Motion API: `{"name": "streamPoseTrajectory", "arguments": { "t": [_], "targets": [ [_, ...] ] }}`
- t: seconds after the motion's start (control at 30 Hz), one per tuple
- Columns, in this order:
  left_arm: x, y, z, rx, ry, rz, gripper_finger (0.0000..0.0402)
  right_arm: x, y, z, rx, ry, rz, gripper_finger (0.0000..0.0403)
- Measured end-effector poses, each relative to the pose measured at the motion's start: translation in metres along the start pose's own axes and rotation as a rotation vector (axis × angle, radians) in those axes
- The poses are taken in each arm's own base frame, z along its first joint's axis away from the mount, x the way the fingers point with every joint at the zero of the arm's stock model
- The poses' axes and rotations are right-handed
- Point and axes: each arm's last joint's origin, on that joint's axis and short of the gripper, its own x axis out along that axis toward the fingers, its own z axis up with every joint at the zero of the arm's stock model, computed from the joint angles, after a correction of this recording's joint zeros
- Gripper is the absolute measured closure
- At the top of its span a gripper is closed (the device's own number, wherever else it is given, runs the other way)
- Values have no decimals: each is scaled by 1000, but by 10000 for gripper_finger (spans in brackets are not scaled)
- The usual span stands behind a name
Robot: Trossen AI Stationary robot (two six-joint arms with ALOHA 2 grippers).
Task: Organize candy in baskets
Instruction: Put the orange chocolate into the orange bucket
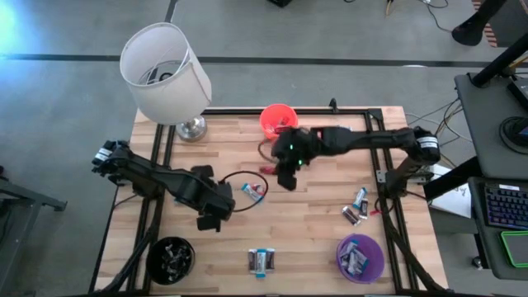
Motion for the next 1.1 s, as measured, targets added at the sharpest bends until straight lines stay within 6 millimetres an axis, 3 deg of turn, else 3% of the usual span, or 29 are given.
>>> {"name": "streamPoseTrajectory", "arguments": {
  "t": [0.53,0.83,1.1],
  "targets": [
    [-9,17,-10,135,-61,191,260,-40,-114,16,327,-168,-195,378],
    [-1,45,-29,90,-54,237,260,-50,-156,16,443,-237,-258,378],
    [20,58,-56,25,-86,222,260,-43,-171,12,485,-227,-332,378]
  ]
}}
